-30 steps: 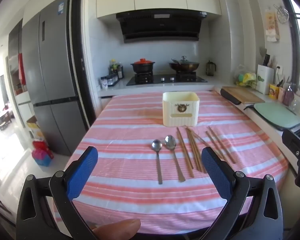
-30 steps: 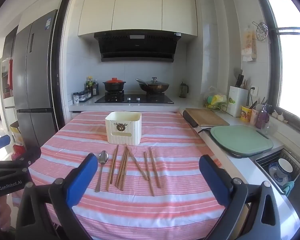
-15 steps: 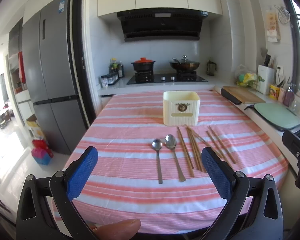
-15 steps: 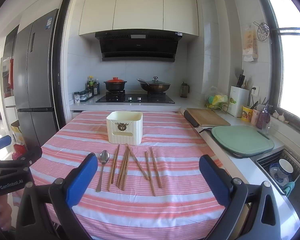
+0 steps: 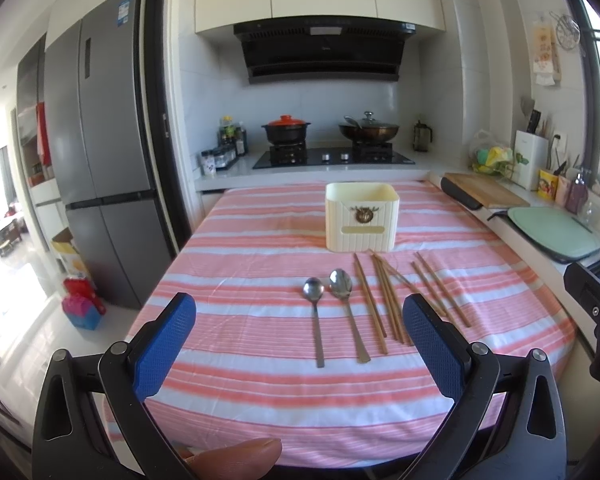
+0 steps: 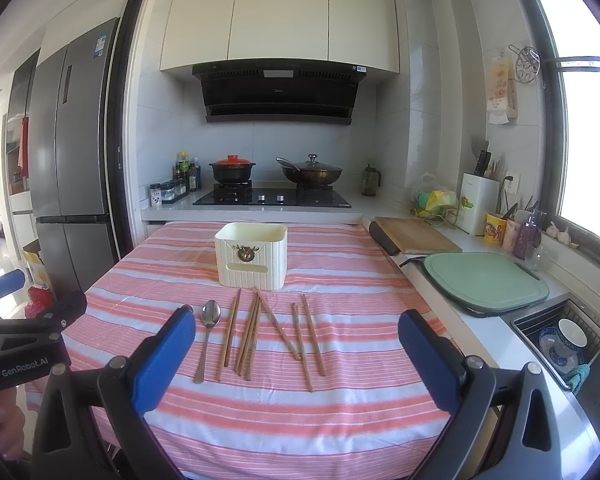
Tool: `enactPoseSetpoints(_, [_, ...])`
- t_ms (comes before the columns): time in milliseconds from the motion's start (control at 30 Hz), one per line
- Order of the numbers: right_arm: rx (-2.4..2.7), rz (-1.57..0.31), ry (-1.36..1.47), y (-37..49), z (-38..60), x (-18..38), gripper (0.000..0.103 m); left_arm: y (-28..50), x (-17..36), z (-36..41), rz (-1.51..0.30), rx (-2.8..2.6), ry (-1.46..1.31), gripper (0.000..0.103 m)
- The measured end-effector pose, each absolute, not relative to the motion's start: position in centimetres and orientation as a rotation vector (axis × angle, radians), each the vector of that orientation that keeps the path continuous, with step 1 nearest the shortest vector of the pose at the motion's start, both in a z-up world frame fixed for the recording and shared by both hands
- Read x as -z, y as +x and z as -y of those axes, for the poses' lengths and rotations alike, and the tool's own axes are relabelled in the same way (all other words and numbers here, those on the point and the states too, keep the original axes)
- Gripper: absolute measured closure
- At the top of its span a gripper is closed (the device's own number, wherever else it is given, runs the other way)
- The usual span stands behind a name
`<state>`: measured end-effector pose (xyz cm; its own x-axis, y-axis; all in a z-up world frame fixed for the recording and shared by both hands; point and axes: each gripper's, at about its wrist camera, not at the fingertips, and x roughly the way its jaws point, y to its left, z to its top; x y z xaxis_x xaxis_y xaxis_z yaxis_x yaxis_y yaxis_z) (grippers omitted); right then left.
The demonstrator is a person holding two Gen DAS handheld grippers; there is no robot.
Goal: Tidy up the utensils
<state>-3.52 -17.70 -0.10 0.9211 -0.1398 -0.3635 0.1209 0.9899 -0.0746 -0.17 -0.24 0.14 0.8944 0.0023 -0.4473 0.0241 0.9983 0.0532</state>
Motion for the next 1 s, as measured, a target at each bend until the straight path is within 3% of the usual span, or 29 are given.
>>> enactPoseSetpoints(1000, [0.122,-0.390,-0.049,-3.12,17.92,0.74,0.000,-0.03,0.51,0.74,-0.476,0.013,0.058,0.000])
